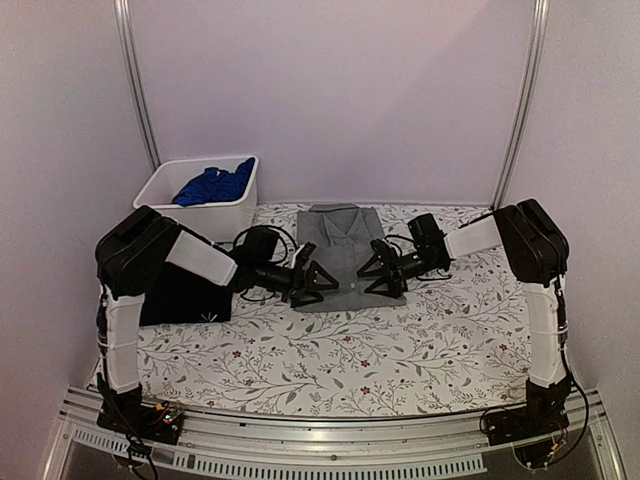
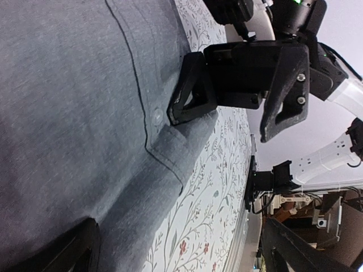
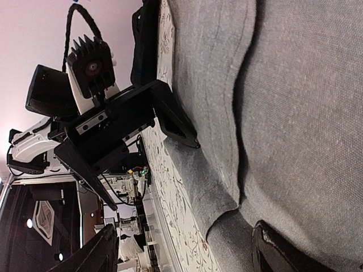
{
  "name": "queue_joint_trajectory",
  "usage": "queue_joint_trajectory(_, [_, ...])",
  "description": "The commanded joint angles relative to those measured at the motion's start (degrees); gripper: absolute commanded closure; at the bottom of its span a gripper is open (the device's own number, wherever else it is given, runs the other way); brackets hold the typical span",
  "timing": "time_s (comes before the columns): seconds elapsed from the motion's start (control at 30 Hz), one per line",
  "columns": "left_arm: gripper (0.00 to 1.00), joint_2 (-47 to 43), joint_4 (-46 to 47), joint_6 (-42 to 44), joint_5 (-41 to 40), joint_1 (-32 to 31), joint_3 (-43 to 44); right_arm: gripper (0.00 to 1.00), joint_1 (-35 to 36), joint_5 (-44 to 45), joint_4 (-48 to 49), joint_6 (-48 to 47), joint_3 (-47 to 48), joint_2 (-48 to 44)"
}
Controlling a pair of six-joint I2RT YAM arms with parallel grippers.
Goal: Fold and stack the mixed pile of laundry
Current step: Smooth out the 2/3-rectangle-folded T-shirt at the center of the board.
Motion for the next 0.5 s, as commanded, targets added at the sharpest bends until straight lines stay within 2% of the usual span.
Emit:
queue_joint_trajectory(0.0, [0.00, -2.70, -6.87, 1.07, -1.64, 1.50, -5.51, 0.20, -1.14, 4.90, -13.85, -5.96, -1.78, -2.16])
queue_joint_trajectory(0.1, [0.00, -6.60, -13.85, 7.63, -3.51, 1.08, -2.13, 0.19, -1.23, 2.43, -13.80, -8.69, -1.83, -6.46])
queue_joint_trajectory(0.2, [0.00, -8.33, -18.79, 11.51, -3.87, 0.64, 2.81, 0.19, -1.18, -0.82, -10.16, -6.20, -1.57, -9.56])
queue_joint_trajectory(0.37, [0.00, -4.31, -19.48, 10.07, -2.05, 0.49, 11.69, 0.19, -1.07, -2.80, -3.29, -0.55, 0.04, -6.46])
queue_joint_trajectory(0.47, [0.00, -0.48, -15.78, 7.51, -0.99, -0.18, 13.64, 0.19, -0.88, -3.32, -0.41, 2.56, 1.21, -1.97])
